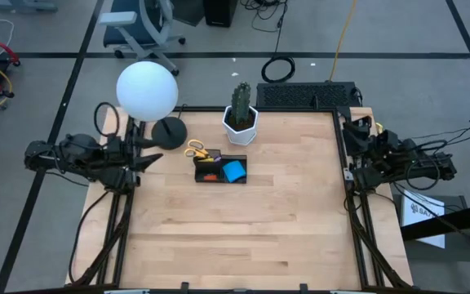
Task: Pick and place office supplies into organizer
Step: Return to Home Position
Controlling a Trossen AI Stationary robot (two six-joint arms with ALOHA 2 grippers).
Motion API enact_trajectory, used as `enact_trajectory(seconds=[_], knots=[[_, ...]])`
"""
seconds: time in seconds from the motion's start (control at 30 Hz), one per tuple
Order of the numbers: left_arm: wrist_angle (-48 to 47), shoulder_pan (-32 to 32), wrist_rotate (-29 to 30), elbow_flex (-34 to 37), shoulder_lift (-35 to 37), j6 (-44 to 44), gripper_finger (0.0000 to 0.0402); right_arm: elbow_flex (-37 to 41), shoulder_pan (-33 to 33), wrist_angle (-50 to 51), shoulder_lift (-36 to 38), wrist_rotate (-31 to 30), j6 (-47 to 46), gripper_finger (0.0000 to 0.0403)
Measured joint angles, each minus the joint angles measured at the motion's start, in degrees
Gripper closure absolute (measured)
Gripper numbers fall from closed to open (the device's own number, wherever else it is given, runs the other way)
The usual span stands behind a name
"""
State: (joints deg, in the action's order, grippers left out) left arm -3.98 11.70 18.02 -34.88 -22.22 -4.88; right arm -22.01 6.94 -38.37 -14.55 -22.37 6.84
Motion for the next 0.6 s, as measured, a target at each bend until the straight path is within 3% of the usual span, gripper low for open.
enact_trajectory(seconds=[0.6], knots=[[4.3,0.0,-0.1,9.9,19.4,-4.3,0.0231,14.1,0.0,-21.3,8.7,0.2,3.5,0.0303]])
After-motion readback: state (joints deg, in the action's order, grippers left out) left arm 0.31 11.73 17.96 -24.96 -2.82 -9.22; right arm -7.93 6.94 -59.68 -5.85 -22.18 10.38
